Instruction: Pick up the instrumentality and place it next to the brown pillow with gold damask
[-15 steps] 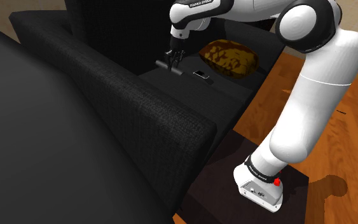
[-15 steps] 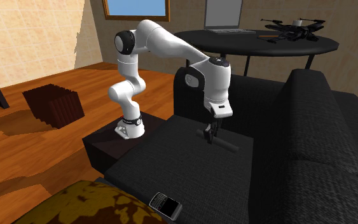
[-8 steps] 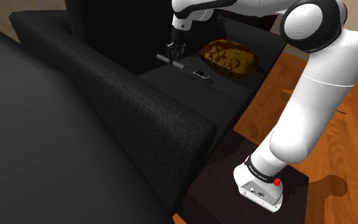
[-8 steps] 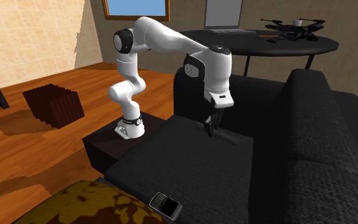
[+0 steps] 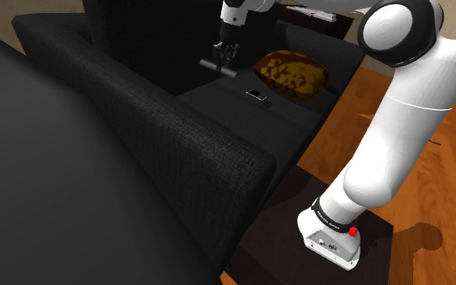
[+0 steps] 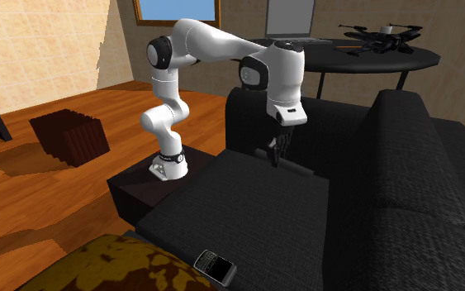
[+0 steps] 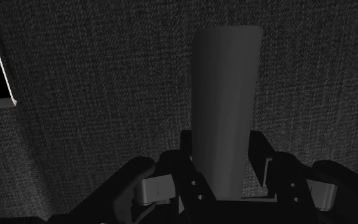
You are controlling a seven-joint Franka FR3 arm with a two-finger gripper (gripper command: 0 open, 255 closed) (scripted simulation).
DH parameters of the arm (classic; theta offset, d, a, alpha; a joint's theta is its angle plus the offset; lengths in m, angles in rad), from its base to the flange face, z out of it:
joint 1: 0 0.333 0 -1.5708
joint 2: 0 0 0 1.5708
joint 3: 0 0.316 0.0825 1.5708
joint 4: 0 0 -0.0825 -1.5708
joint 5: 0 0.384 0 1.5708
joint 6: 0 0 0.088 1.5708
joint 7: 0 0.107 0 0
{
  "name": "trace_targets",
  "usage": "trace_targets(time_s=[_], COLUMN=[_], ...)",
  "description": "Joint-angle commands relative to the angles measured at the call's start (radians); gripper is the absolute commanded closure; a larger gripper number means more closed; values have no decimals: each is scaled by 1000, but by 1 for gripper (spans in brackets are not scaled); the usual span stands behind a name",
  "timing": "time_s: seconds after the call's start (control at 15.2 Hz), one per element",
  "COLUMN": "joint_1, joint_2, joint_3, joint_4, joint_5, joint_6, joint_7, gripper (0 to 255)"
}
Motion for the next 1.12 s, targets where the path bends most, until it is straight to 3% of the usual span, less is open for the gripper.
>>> trace_targets(time_s=[0.0,0.79,1.06], joint_1=[0,-4,-42], joint_2=[-2,14,-86], joint_3=[0,-2,-32], joint_4=[25,200,67], joint_5=[-1,-1,-9], joint_6=[-27,-185,-158], joint_7=[2,12,-59], gripper=[255,255,255])
